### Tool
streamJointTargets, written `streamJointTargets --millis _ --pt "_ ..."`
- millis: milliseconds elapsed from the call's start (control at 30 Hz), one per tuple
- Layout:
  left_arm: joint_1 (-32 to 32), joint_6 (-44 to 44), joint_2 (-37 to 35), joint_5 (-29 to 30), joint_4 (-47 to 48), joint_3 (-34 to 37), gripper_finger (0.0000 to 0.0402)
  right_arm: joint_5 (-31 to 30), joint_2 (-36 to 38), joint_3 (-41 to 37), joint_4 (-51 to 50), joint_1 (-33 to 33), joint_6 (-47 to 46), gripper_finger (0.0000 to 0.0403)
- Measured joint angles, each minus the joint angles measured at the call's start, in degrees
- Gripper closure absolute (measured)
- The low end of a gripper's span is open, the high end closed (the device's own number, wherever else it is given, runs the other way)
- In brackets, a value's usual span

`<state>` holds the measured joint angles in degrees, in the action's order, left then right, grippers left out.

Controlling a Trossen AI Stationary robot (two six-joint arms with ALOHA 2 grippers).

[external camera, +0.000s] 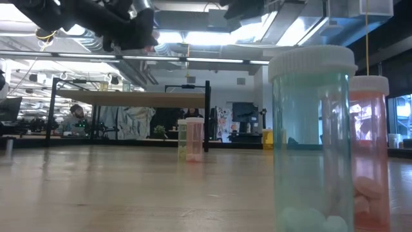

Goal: Pick and place medicine bottles onto shelf by color
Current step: Put the top right small red pill bottle on the shelf

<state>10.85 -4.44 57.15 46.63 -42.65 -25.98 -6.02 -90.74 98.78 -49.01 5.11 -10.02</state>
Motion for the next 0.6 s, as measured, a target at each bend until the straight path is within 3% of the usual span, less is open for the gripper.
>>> streamJointTargets --millis 367,600 --pt "-0.02 1.06 4.21 3.99 0.23 0.02 0.0294 0.07 0.0 0.0 -0.02 0.04 0.02 0.0182" --pt "-0.57 5.63 4.3 7.36 -3.39 5.57 0.0294 0.11 -0.01 0.0 -0.04 0.04 0.02 0.0182"
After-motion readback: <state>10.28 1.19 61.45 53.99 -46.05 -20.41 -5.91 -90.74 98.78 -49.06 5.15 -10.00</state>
